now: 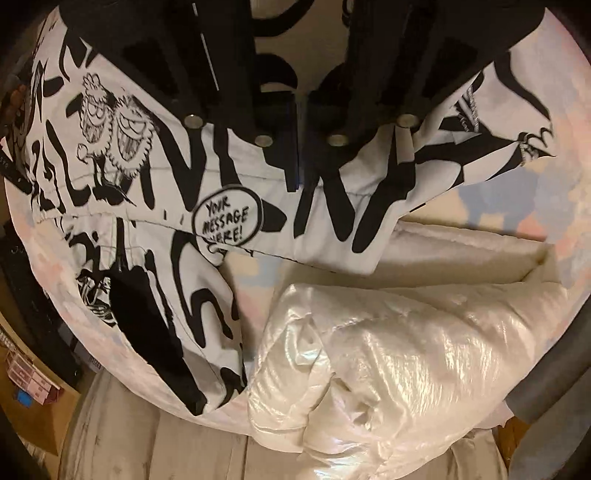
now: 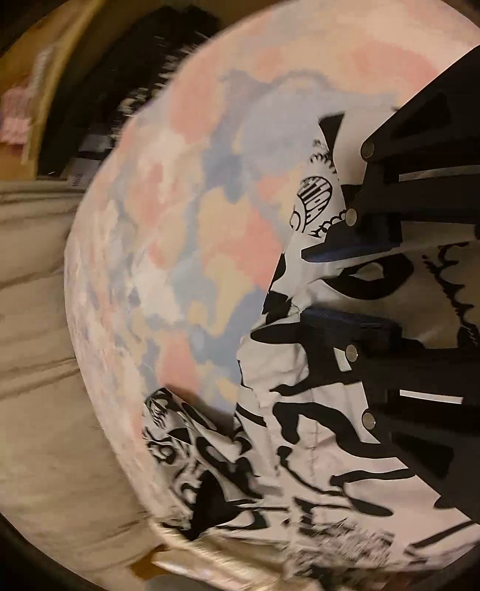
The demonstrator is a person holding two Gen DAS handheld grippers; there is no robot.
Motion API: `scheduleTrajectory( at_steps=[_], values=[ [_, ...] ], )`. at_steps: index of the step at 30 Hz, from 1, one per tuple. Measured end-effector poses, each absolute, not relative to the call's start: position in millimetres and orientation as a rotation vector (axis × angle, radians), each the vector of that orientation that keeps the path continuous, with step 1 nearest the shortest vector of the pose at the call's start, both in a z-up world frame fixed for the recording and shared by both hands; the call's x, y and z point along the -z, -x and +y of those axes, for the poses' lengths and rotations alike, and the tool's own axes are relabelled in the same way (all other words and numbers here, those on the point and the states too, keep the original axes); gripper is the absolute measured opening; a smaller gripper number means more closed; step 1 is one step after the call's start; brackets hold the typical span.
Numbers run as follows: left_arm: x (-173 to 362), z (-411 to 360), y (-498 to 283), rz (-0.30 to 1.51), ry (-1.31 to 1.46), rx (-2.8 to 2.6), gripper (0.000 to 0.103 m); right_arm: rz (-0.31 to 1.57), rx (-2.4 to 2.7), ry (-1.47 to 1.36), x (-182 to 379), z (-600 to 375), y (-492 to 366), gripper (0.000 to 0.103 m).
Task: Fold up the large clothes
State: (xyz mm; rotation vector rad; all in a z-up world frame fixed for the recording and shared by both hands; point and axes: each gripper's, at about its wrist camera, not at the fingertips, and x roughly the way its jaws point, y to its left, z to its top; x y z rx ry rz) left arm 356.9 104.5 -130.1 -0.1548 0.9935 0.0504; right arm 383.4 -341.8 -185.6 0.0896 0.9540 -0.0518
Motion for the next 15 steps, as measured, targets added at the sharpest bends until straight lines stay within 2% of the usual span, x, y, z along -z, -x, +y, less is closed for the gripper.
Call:
scheduleTrajectory(
  at_steps=[6,7,10,15],
  values=[
    [98.2,92.0,-319.3,0.977,0.104,-0.042,0.002,0.942,-0.058,-0.092,148.5,-291.2,-362.5,0.026],
    [92.2,90.9,-308.3,0.97,0.098,-0.04,0.002,0.94,-0.089,-0.093,141.3,-279.8,-352.6,0.028],
    [81.9,88.9,-265.5,0.963,0.102,-0.023,0.002,0.94,-0.152,-0.079,129.7,-244.4,-320.9,0.045],
    [96.4,106.6,-216.7,0.985,0.065,-0.096,0.002,0.982,-0.222,-0.016,141.7,-201.7,-271.0,0.047]
  ],
)
